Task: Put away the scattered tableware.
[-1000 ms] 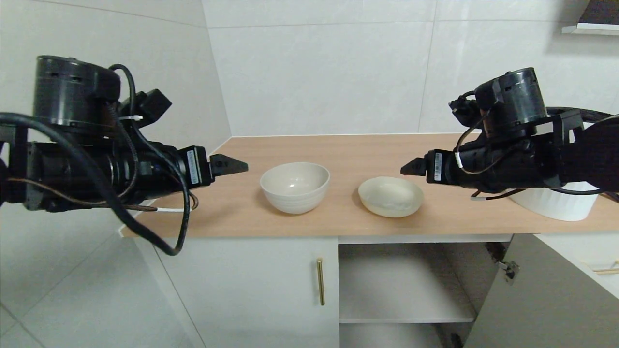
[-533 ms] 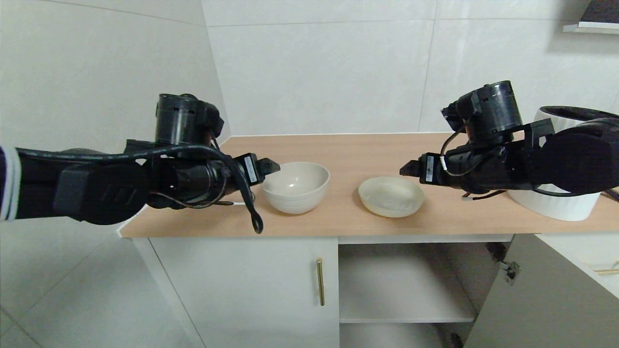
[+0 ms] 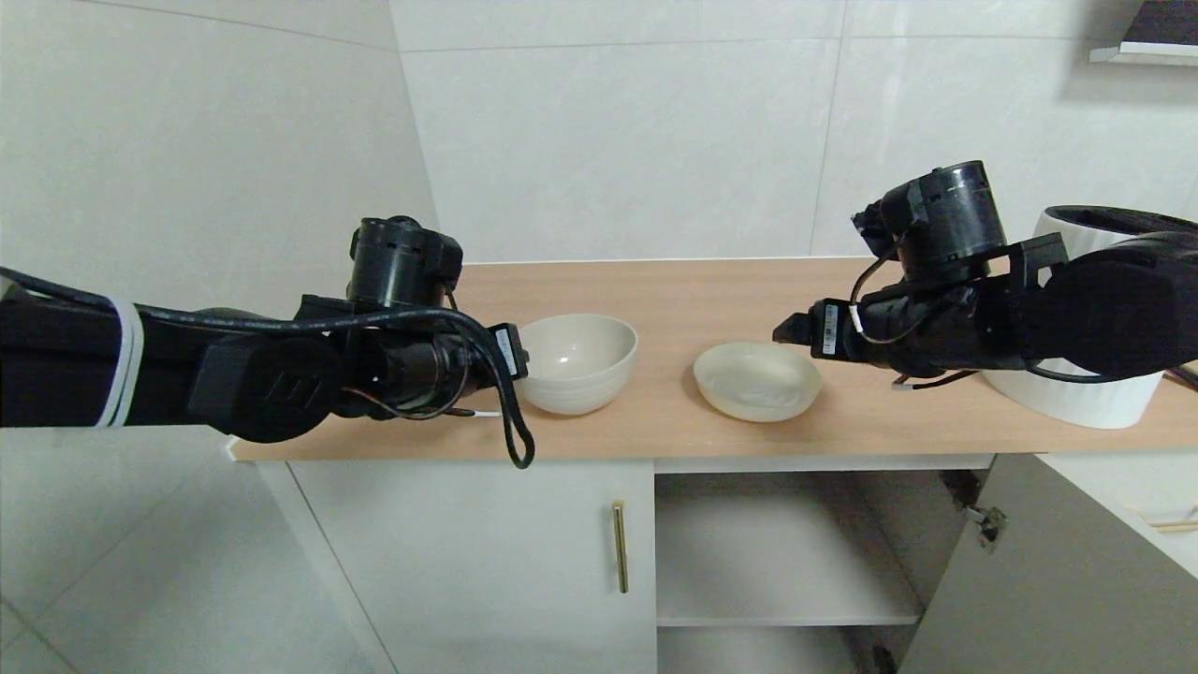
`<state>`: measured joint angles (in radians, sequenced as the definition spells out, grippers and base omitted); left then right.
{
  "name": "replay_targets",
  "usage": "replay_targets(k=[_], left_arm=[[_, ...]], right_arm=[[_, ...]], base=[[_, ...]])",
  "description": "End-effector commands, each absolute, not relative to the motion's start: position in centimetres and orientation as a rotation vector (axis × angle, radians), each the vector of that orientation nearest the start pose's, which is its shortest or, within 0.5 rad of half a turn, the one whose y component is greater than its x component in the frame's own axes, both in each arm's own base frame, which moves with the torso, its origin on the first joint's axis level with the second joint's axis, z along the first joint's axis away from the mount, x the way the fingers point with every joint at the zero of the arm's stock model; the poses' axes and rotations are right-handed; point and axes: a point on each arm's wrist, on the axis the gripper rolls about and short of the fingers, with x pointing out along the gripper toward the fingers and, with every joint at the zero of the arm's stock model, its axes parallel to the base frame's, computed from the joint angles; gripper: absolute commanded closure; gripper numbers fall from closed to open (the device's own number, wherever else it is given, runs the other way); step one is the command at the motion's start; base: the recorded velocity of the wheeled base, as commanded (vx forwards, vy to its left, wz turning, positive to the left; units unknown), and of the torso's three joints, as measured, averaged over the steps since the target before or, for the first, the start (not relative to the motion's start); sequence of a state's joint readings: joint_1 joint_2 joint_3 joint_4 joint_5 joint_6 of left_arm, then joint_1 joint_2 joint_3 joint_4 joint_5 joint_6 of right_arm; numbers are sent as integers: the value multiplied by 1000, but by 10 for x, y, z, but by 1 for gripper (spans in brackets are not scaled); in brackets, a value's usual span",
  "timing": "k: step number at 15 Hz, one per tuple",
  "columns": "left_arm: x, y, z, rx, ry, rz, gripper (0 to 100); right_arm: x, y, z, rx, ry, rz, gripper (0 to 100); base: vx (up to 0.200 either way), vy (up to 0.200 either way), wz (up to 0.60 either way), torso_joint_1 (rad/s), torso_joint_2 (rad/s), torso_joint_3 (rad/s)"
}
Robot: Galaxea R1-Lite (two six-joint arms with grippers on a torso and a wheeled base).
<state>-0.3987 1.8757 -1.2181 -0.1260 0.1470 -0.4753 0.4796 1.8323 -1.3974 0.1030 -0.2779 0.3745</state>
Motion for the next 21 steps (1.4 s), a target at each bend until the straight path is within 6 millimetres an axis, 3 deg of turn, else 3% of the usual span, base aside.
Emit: replay_targets(k=[1, 4, 7, 12, 15, 18, 19, 21], left_arm=[[336, -138, 186, -318, 562, -117, 100], [331, -137, 195, -327, 538, -123, 100], [312, -129, 217, -347, 489, -144, 100], [280, -118, 234, -374, 479, -255, 100], [279, -118, 233, -372, 484, -260, 100], [278, -117, 235, -377, 479, -262, 100], [278, -117, 235, -378, 476, -260, 100], [277, -117, 235, -380, 477, -261, 100]], right_arm=[[317, 158, 234, 168, 523, 102, 0], [316, 157, 236, 174, 519, 100, 0], [318, 158, 233, 167, 526, 93, 0], [340, 165, 201, 114, 585, 16, 0], [358, 163, 184, 105, 616, -17, 0], [363, 161, 181, 110, 616, -30, 0], [363, 161, 181, 111, 615, -28, 100], [363, 161, 180, 110, 620, -28, 100]], base=[[0, 0, 0, 0, 0, 0], [0, 0, 0, 0, 0, 0], [0, 0, 0, 0, 0, 0], [0, 0, 0, 0, 0, 0], [0, 0, 0, 0, 0, 0], [0, 0, 0, 0, 0, 0], [0, 0, 0, 0, 0, 0], [0, 0, 0, 0, 0, 0]])
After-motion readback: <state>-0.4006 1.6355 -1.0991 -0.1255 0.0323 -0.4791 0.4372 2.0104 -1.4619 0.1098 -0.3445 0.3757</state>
